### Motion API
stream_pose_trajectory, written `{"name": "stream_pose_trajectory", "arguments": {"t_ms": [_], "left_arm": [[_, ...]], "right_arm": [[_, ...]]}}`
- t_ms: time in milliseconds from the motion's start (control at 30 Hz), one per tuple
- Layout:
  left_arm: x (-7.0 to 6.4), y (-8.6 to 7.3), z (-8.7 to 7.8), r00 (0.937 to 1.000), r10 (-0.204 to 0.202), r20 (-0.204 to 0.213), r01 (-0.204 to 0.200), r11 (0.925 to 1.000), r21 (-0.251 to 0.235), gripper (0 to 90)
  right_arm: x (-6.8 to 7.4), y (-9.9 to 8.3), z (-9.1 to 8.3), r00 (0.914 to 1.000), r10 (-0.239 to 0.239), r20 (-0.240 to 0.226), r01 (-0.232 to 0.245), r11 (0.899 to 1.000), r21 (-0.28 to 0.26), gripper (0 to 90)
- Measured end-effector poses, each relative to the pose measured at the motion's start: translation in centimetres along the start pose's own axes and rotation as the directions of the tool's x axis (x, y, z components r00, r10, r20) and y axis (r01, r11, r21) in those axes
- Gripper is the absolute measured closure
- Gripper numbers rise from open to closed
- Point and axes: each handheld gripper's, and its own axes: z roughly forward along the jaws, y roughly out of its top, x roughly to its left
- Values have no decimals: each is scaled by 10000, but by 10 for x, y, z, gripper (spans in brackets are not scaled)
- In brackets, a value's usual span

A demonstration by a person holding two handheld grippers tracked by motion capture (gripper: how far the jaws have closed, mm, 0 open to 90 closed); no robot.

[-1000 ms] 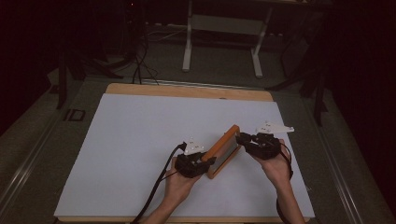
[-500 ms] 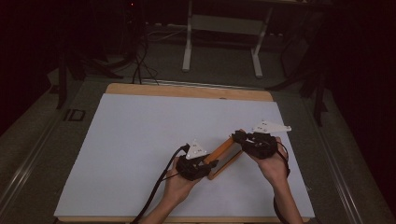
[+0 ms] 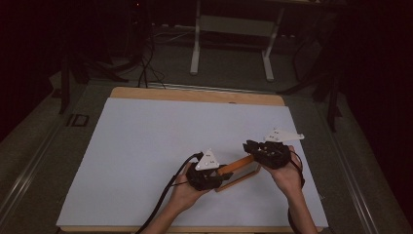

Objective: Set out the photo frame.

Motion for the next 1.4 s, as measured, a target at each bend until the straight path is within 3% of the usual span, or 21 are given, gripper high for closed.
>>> {"name": "stream_pose_trajectory", "arguments": {"t_ms": [167, 267, 333, 400, 467, 600, 833, 1000, 1267, 1400], "left_arm": [[0, -4, 2, 9987, -130, 503, 135, 9999, -104, 654], [-1, -7, 4, 9985, -73, 552, 78, 9999, -92, 616], [0, -14, 7, 9997, -136, 219, 133, 9998, 121, 604], [0, -14, 7, 9997, -136, 219, 133, 9998, 121, 601], [3, -24, 11, 9994, -275, 224, 268, 9992, 294, 591], [1, -29, 11, 9998, 182, -41, -180, 9992, 365, 583], [0, -42, 17, 9994, 324, -103, -318, 9981, 521, 583], [-4, -41, 17, 9963, 788, -347, -769, 9956, 541, 681], [-4, -29, 16, 9922, 1219, -242, -1199, 9901, 725, 689], [-1, -21, 12, 9922, 1237, -177, -1224, 9906, 616, 689]], "right_arm": [[-3, -4, -3, 10000, 63, -52, -63, 10000, 26, 747], [-3, -6, -4, 9999, 92, -81, -91, 10000, 30, 745], [-3, -8, -5, 9999, 118, -108, -117, 9999, 65, 743], [-3, -9, -5, 9999, 101, -107, -100, 9999, 91, 743], [-4, -11, -6, 9999, 47, -152, -46, 9999, 105, 740], [-5, -12, -7, 9998, 36, -193, -34, 10000, 92, 737], [-4, -13, -8, 9993, -52, -361, 54, 10000, 55, 716], [-6, -14, -9, 9990, -130, -430, 132, 9999, 56, 705], [-8, -10, -16, 9986, -333, -401, 326, 9993, -167, 691], [-8, -9, -19, 9977, -410, -536, 398, 9990, -223, 652]]}}
